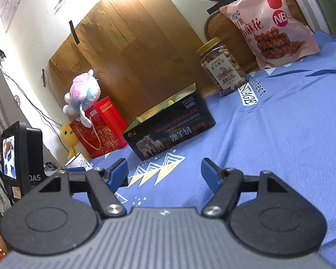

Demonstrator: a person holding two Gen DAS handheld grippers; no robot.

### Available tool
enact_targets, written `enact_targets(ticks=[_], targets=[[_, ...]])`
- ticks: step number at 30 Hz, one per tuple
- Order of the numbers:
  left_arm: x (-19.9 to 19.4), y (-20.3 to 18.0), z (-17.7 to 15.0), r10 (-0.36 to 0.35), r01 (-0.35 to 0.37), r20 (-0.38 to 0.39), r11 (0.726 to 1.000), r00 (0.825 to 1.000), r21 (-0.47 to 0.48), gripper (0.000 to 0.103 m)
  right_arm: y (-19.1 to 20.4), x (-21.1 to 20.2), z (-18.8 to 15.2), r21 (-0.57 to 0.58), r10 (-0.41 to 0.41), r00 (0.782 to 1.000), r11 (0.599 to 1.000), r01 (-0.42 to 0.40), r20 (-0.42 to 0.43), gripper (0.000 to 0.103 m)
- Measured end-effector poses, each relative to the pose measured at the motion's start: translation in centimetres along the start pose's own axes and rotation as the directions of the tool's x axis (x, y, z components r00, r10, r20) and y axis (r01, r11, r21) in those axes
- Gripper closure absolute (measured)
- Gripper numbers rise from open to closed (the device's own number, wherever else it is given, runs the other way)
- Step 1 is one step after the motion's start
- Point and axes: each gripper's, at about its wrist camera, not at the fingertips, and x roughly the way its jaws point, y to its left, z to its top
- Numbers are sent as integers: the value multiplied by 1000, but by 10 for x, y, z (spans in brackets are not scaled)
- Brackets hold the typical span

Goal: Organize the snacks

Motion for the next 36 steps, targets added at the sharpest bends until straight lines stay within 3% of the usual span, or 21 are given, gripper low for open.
enact_targets(ticks=[36], targets=[[13,5,-10,117,-118,16,992,993,42,0,1,12,-5,2,12,999,1000,-12,-30,29]])
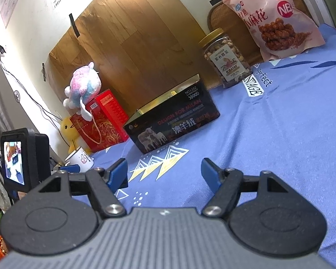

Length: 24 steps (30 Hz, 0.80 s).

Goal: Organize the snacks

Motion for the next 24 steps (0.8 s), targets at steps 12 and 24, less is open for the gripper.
enact_targets(ticks=[12,24], targets=[[1,-1,-1,30,-30,10,999,1000,14,0,-1,1,-1,7,3,1000,1000,-2,-5,29],[0,-2,-2,48,-48,23,998,999,28,0,-3,1,-1,10,3,1000,1000,-3,-6,29]])
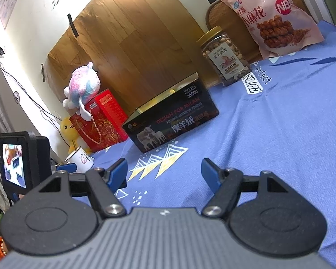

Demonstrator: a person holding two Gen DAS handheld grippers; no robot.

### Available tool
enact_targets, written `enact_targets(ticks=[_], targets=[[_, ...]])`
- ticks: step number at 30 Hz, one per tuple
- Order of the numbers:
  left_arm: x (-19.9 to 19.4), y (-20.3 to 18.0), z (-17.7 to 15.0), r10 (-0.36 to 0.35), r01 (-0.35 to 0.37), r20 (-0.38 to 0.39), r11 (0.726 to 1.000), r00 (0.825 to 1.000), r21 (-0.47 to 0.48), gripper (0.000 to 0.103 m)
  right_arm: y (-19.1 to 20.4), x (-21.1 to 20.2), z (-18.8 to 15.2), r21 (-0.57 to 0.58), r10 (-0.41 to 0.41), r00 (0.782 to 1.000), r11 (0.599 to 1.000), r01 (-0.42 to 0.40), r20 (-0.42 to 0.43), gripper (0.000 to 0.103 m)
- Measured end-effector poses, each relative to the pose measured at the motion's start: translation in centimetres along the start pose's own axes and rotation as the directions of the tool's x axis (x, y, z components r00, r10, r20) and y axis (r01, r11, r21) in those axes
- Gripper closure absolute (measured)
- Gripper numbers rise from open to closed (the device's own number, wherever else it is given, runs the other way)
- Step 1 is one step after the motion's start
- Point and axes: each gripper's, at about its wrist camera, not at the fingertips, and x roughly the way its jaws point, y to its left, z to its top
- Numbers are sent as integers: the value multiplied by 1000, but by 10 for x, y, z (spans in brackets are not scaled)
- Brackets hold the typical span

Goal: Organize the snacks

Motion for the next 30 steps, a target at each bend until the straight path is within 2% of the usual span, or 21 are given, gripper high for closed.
enact_targets(ticks=[23,30], targets=[[1,1,-1,-67,67,-38,998,997,-21,0,0,1,-1,3,-2,1000,1000,2,-3,28],[-7,6,3,-134,134,-1,990,991,-41,0,3,1,0,-11,-1,1000,1000,1,-4,28]])
